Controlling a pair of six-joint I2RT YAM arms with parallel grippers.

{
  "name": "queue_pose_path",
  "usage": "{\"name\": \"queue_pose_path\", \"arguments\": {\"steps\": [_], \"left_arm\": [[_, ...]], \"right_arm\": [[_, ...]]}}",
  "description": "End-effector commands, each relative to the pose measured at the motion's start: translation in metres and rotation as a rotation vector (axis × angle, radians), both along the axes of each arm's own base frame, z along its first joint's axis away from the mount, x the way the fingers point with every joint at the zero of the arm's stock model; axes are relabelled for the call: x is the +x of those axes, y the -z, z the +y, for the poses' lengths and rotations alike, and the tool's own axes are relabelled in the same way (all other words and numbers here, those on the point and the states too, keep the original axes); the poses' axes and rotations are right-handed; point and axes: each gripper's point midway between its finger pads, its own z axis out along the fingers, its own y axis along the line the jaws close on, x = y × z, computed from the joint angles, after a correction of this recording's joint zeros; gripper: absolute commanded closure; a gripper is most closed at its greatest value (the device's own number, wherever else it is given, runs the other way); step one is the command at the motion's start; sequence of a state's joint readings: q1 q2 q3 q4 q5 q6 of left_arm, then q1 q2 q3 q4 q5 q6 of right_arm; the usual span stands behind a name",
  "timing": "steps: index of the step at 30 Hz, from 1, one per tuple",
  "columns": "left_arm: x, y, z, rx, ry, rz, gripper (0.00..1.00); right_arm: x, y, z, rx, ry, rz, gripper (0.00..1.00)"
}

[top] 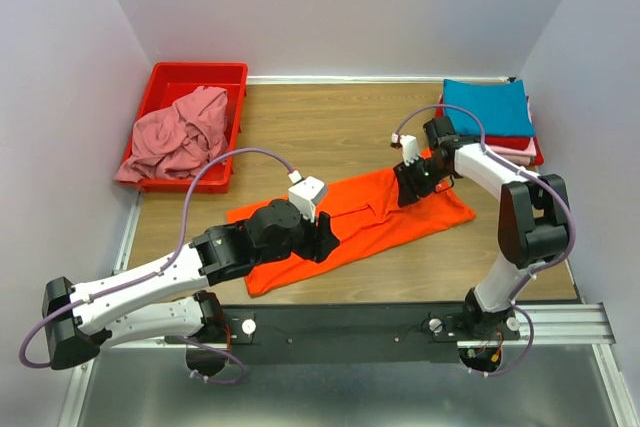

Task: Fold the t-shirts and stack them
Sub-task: Fold the tshirt

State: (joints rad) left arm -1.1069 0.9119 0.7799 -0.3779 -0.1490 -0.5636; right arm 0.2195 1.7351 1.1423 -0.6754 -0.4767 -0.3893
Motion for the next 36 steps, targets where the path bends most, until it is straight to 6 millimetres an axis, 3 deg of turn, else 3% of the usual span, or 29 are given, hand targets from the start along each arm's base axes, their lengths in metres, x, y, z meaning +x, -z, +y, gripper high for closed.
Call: {"name": "queue_pose_path", "arguments": {"steps": [1, 15, 22, 26, 30, 36], "left_arm": [[0.005, 0.001, 0.007, 0.003, -0.041, -0.007, 0.38], [0.003, 0.003, 0.010, -0.015, -0.043, -0.005, 0.38], [0.004, 0.002, 0.011, -0.010, -0.044, -0.009, 0.38], [0.005, 0.001, 0.013, -0.013, -0.050, -0.011, 0.38], [0.006, 0.002, 0.015, -0.008, -0.055, -0.010, 0.38], [0.006, 0.003, 0.016, -0.012, -0.062, -0.005, 0.38]], "right_arm": [[-0.008, -0.002, -0.004, -0.013, 0.009, -0.006, 0.52], [-0.009, 0.016, -0.003, -0.062, -0.011, 0.031, 0.54], [-0.004, 0.008, 0.006, -0.052, -0.039, 0.010, 0.83], [0.006, -0.003, 0.023, -0.041, -0.090, -0.027, 0.93], [0.018, -0.007, 0.044, -0.050, -0.139, -0.042, 0.96], [0.044, 0.005, 0.068, -0.104, -0.200, -0.061, 0.96]]}}
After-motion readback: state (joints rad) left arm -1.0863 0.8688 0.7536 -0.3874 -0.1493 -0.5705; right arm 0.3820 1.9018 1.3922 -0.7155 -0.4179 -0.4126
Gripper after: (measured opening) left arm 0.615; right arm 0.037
